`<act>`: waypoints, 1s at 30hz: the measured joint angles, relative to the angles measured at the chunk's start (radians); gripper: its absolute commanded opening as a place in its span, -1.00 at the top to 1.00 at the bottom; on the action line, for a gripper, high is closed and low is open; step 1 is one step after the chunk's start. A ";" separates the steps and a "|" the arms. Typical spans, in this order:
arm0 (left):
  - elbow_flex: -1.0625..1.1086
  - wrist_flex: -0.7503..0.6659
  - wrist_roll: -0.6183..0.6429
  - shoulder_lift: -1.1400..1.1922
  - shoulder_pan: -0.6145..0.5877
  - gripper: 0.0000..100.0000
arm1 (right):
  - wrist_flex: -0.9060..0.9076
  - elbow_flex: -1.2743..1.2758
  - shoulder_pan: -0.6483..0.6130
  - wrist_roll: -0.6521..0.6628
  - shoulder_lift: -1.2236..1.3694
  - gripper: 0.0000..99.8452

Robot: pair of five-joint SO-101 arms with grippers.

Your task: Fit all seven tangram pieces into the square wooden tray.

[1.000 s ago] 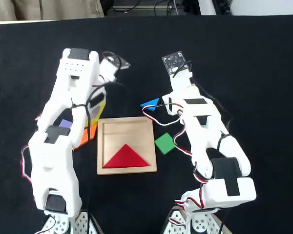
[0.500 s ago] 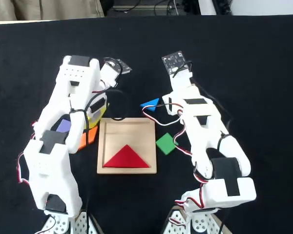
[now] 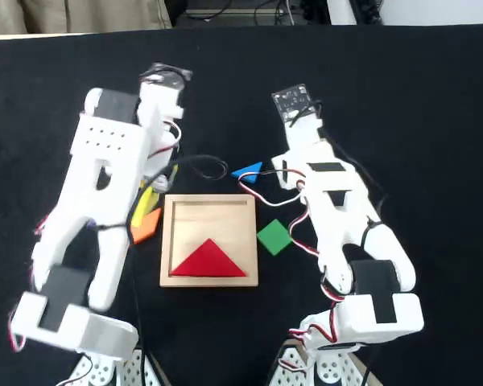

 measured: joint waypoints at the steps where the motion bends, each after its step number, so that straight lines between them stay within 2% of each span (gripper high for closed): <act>1: 0.026 -0.011 0.069 -0.032 0.023 0.94 | 0.000 0.000 0.008 0.000 0.000 0.98; 5: 0.153 -0.109 0.242 -0.155 0.126 0.94 | 0.000 0.000 0.048 -0.005 0.000 0.98; 10: 0.358 -0.315 0.338 -0.219 0.164 0.94 | 0.000 -0.032 0.097 -0.057 0.000 0.98; 15: 0.545 -0.436 0.356 -0.212 0.166 0.93 | 0.000 -0.035 0.103 -0.060 0.000 0.98; 22: 0.557 -0.457 0.354 -0.209 0.180 0.94 | 0.000 -0.035 0.103 -0.060 0.000 0.98; 30: 0.566 -0.488 0.354 -0.203 0.273 0.94 | 0.000 -0.035 0.103 -0.060 0.000 0.98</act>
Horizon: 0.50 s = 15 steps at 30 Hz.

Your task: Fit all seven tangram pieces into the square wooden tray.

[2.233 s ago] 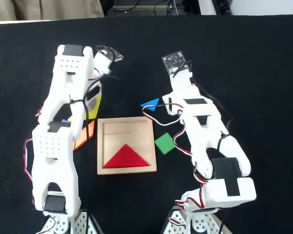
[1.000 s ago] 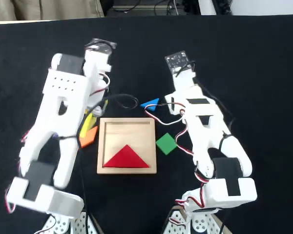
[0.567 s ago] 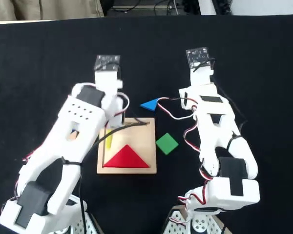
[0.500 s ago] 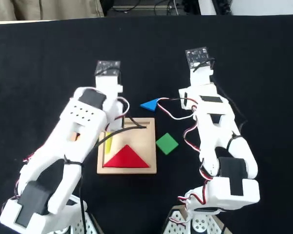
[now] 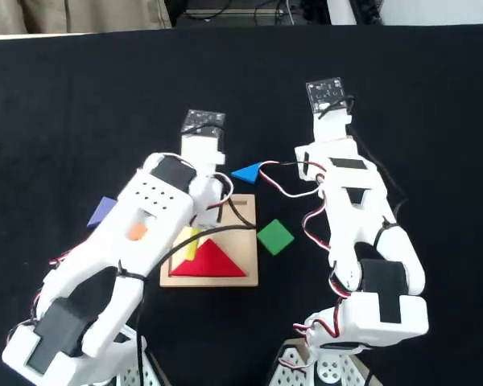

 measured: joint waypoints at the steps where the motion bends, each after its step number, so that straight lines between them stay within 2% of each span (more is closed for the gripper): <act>1: 0.009 -0.014 0.000 -0.002 0.006 0.94 | 0.000 0.000 0.000 0.000 0.000 0.98; 6: 0.077 -0.098 0.018 -0.002 0.008 0.94 | 0.000 0.000 0.000 0.000 0.000 0.98; 15: 0.112 -0.153 0.025 0.000 0.008 0.94 | 0.000 0.000 0.000 0.002 0.000 0.98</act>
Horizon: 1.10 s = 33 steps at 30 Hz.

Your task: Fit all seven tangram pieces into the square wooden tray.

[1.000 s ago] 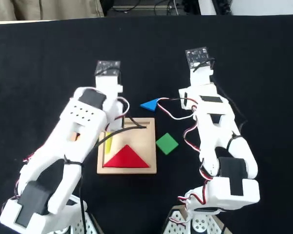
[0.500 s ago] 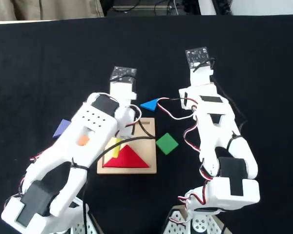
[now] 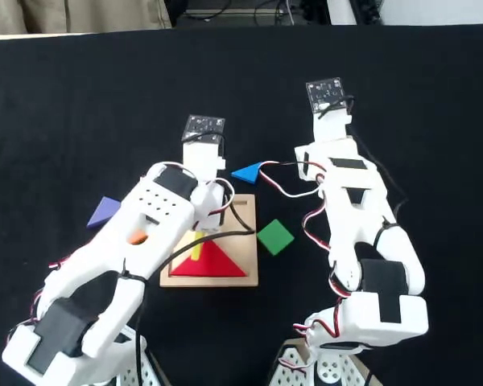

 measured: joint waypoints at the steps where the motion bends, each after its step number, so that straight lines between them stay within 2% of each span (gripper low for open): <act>1: 0.008 -0.014 0.002 0.000 0.000 0.94 | 0.000 0.000 0.000 0.000 0.000 0.98; 19: 0.066 -0.043 0.020 -0.002 -0.003 0.93 | 0.000 0.000 0.000 0.000 0.000 0.98; 27: 0.086 -0.031 0.021 -0.002 -0.003 0.46 | 0.000 0.000 0.000 0.000 0.000 0.98; 33: 0.098 -0.028 0.021 -0.002 -0.003 0.45 | 0.000 0.000 0.000 0.000 0.000 0.98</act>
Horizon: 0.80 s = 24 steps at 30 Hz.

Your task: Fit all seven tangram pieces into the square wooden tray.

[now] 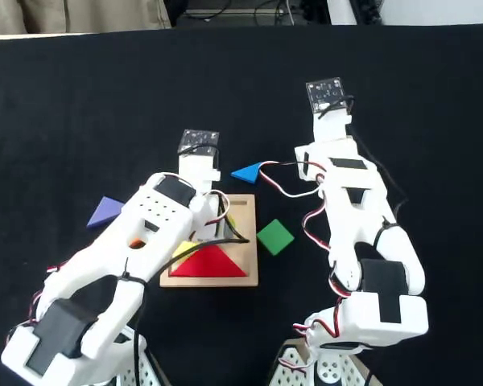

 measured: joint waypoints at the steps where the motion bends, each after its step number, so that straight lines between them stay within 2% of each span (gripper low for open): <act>1: 0.000 0.000 0.000 0.000 -0.003 0.46 | 0.000 0.000 0.000 0.000 0.000 0.98; 10: 0.015 -0.002 -0.002 0.000 -0.147 0.47 | 0.000 0.000 0.000 0.000 0.000 0.98; 12: 0.015 -0.002 -0.038 0.000 -0.149 0.47 | 0.000 0.000 0.000 0.000 0.000 0.98; 15: 0.015 -0.002 -0.143 0.000 -0.118 0.47 | 0.000 0.000 0.000 0.000 0.000 0.98; 18: 0.005 -0.002 -0.377 0.000 -0.069 0.47 | 0.000 0.000 0.000 0.000 0.000 0.98; 21: 0.000 -0.002 -0.586 0.000 -0.072 0.47 | 0.000 0.000 0.000 0.000 0.000 0.98; 24: 0.000 0.002 -0.632 0.000 -0.137 0.47 | 0.000 0.000 0.000 0.000 0.020 0.98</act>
